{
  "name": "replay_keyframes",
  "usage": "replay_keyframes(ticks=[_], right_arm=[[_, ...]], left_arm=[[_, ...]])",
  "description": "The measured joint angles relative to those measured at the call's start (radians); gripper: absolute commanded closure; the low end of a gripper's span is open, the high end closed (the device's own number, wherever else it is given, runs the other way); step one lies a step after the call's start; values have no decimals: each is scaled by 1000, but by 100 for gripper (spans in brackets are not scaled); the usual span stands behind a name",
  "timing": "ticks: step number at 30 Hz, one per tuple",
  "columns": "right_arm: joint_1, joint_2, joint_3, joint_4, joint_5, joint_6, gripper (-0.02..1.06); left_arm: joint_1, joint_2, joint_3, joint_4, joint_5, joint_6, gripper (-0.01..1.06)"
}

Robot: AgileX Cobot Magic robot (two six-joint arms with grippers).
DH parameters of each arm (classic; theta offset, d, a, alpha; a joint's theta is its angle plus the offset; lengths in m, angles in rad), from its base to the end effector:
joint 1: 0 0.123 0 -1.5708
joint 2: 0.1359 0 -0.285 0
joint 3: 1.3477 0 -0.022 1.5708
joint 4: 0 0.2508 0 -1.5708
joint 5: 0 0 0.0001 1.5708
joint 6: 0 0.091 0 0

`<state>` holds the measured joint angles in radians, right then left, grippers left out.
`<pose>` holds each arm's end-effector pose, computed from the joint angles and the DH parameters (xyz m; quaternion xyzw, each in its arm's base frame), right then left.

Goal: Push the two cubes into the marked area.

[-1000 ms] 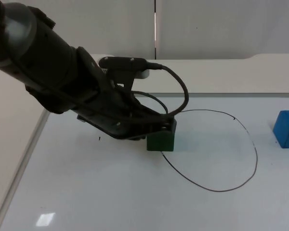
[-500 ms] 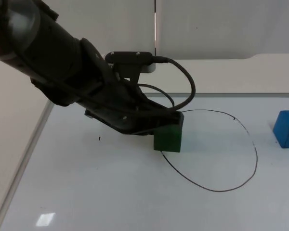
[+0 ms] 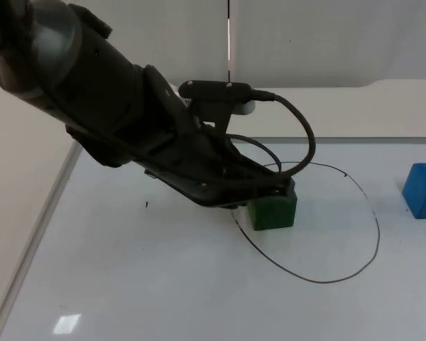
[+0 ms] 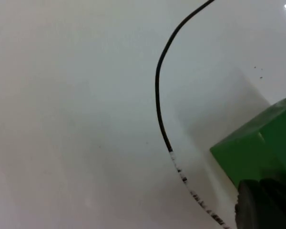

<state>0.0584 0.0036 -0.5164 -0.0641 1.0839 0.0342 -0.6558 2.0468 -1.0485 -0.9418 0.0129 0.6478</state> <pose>-0.0069 -0.0056 0.2801 -0.0085 0.8555 -0.0080 0.5178 0.3085 -0.2386 0.0992 0.1721 0.9315 -0.1508 0.2826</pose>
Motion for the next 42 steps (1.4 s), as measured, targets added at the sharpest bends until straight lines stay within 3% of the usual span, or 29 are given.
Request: replay_keyframes(ticks=[22,30,35,42], right_arm=[[0,0,0,0,0,0,-1],[0,0,0,0,0,0,-1],[0,0,0,0,0,0,-1],[0,0,0,0,0,0,-1]], left_arm=[[-40,0,0,0,-32,4,103],[-35,-24,0,0,-32,125,103],[22,-78,0,0,-13,163,103],[217,-192,0,8,165,167,103]])
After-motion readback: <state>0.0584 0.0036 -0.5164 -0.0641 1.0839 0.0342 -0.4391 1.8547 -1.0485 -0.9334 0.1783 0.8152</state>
